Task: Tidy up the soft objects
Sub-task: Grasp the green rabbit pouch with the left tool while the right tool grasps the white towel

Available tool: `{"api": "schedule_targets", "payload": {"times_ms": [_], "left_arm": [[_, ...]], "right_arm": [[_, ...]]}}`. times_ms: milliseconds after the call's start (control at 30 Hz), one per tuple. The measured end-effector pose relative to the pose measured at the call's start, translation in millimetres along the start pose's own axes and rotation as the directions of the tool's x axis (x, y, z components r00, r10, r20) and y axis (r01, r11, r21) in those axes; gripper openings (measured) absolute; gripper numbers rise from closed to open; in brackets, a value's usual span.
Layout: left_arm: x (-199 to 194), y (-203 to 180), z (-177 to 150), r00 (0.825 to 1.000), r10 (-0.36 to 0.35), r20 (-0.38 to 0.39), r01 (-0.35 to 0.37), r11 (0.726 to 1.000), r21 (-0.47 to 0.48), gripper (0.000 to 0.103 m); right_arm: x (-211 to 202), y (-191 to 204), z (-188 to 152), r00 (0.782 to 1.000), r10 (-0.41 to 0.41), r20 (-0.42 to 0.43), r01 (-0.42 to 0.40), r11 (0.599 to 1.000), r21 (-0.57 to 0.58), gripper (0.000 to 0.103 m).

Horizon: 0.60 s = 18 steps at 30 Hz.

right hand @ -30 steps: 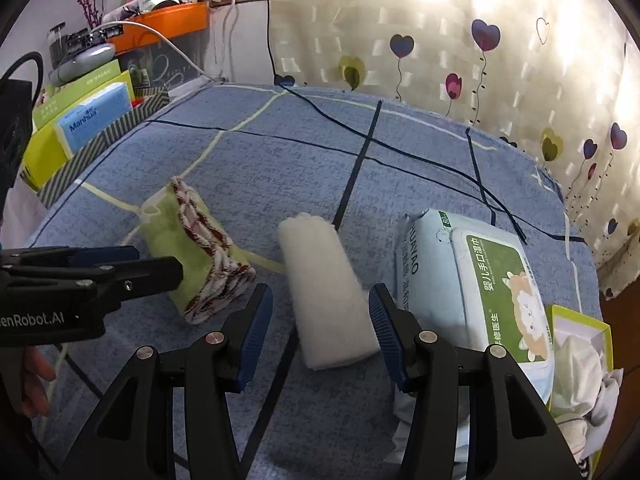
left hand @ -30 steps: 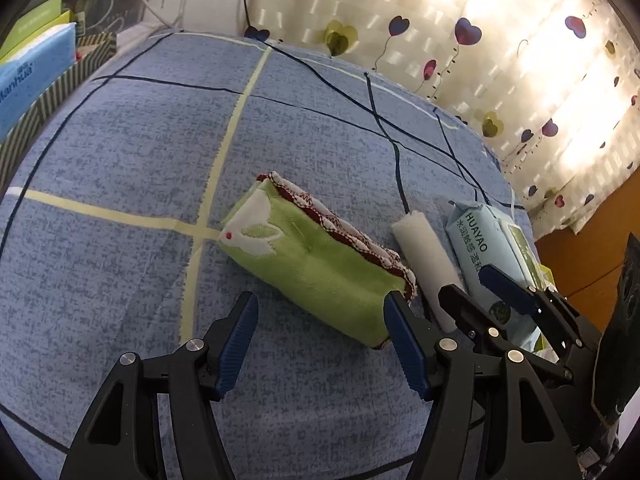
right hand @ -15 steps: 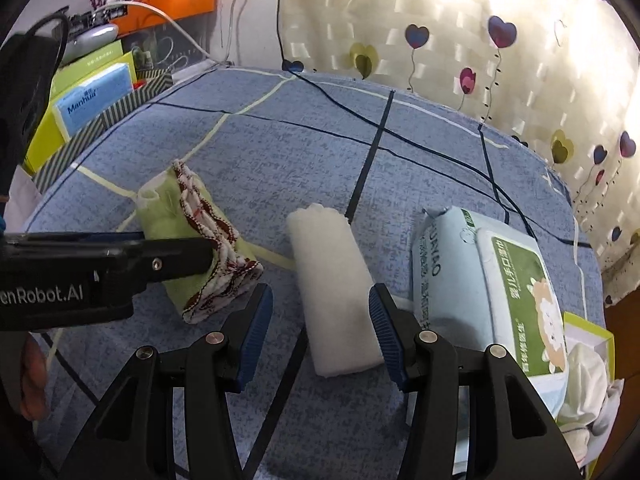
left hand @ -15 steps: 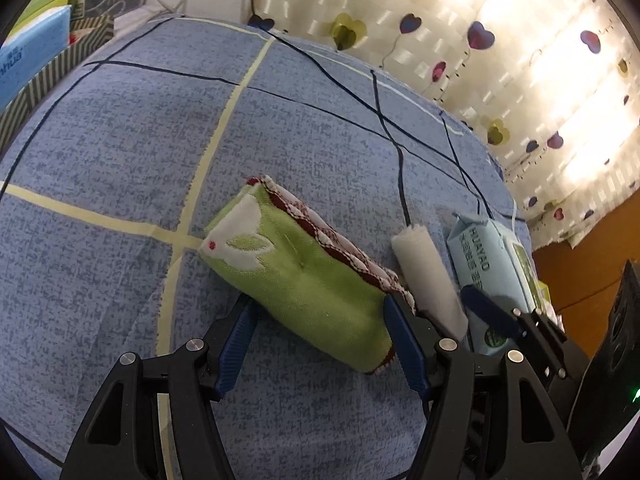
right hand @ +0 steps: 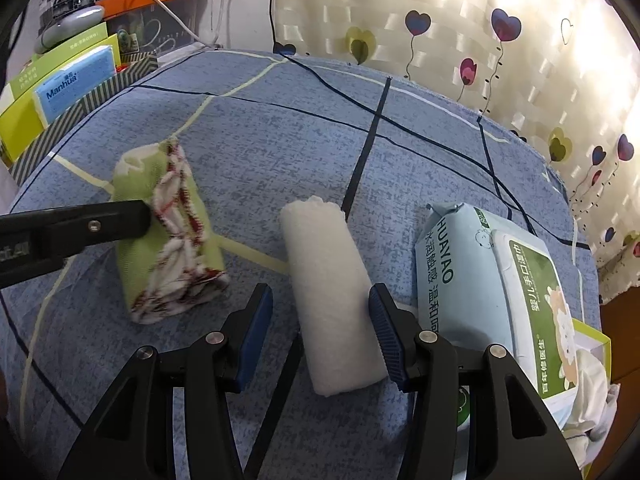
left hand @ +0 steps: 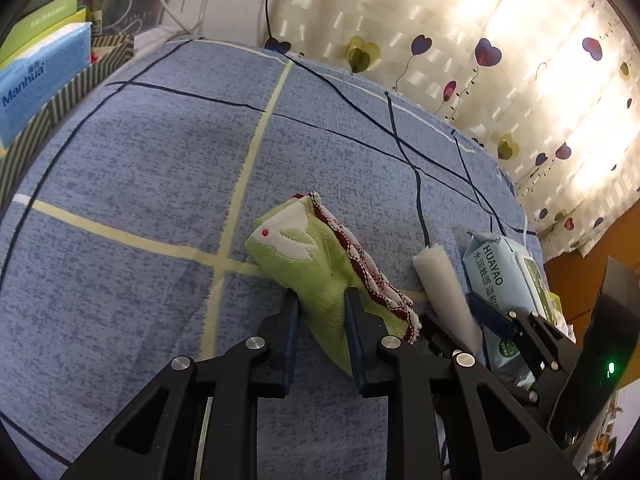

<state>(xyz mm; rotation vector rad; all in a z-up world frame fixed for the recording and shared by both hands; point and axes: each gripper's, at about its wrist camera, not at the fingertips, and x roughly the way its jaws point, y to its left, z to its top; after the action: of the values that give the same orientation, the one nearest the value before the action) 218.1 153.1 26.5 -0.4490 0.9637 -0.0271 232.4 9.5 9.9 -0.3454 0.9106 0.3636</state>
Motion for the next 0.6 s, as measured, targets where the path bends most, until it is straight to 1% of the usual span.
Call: {"api": "schedule_targets", "payload": {"times_ms": [167, 267, 300, 467, 600], "left_arm": [[-13.7, 16.0, -2.7, 1.000, 0.018, 0.005, -0.018, 1.000, -0.003, 0.020], [-22.7, 25.9, -6.2, 1.000, 0.030, 0.003, -0.030, 1.000, 0.007, 0.020], [-25.8, 29.8, -8.0, 0.999, 0.035, -0.001, -0.035, 0.999, 0.016, 0.020], [-35.9, 48.5, -15.6, 0.999, 0.040, -0.018, -0.039, 0.999, 0.009, 0.020], [-41.1, 56.2, -19.6, 0.999, 0.047, -0.025, -0.046, 0.999, 0.017, 0.020]], "right_arm": [[2.0, -2.2, 1.7, 1.000, -0.002, 0.000, 0.002, 1.000, 0.026, 0.051], [1.0, -2.1, 1.7, 1.000, -0.018, 0.005, 0.018, 0.999, 0.028, 0.038], [0.3, -2.9, 1.5, 1.000, -0.011, 0.007, 0.011, 0.999, 0.031, 0.036], [-4.1, -3.4, -0.9, 0.998, 0.058, 0.008, -0.058, 0.997, 0.056, 0.032], [-8.9, 12.1, -3.9, 0.992, 0.128, 0.006, -0.128, 0.991, 0.041, 0.031]]}}
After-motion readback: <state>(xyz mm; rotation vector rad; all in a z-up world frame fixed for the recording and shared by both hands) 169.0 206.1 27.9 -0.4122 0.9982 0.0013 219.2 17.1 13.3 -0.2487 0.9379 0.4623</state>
